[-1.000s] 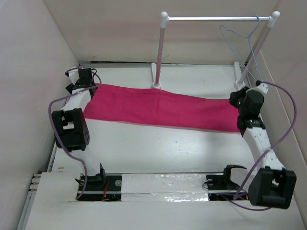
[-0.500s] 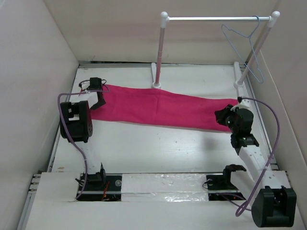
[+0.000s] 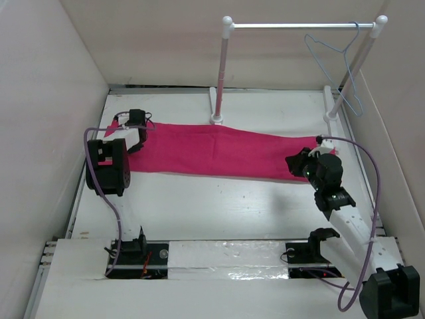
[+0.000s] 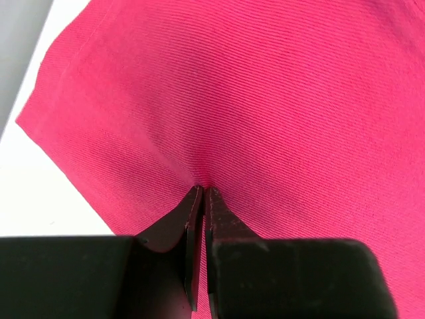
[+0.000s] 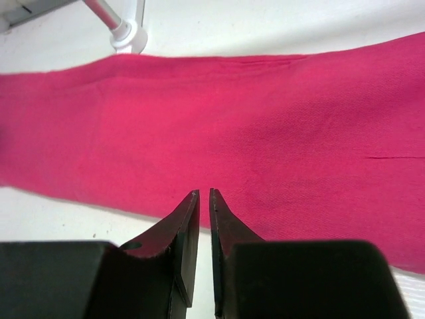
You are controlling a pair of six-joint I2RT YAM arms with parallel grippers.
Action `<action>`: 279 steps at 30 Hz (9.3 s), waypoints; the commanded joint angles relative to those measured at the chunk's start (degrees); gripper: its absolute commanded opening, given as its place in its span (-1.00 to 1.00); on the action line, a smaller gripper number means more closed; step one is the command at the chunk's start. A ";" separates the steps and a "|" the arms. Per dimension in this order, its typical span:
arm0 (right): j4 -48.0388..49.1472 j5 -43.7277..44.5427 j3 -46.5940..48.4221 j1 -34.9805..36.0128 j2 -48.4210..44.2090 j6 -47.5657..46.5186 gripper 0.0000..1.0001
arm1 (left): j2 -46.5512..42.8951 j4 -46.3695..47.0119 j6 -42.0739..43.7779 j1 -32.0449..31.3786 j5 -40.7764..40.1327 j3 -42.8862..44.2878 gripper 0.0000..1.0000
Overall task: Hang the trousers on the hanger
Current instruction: Fold the trousers at the center of the board.
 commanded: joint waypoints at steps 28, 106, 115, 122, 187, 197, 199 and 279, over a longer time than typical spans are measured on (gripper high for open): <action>-2.36 2.74 8.49 18.40 6.29 -8.26 -1.00 | -6.04 -12.10 -6.59 4.65 3.94 10.41 -0.34; 3.20 15.58 3.31 19.21 10.87 -4.93 -0.81 | 7.59 -5.16 -14.33 14.59 4.90 25.52 -1.00; -3.30 19.45 3.40 4.89 7.44 1.14 -0.58 | 9.45 -2.61 -10.03 13.98 2.88 25.63 0.17; -7.88 18.93 -3.45 -8.21 -6.08 6.32 0.39 | -4.25 6.69 -10.20 4.34 8.23 16.32 0.20; -18.16 20.78 29.93 9.62 -11.20 -1.67 -1.00 | -39.08 45.02 -27.60 -41.74 19.57 -55.06 -1.00; -21.59 14.01 43.89 11.29 -6.63 -5.36 -1.00 | -13.87 44.07 -31.29 -62.31 15.80 -30.47 -1.00; -22.29 11.38 46.01 11.29 -4.27 -6.06 -1.00 | -8.42 43.54 -31.21 -64.42 16.32 -25.99 -1.00; 9.00 18.13 21.67 41.88 45.94 0.00 -0.89 | -55.07 31.93 -22.15 -56.42 16.42 -45.39 -0.73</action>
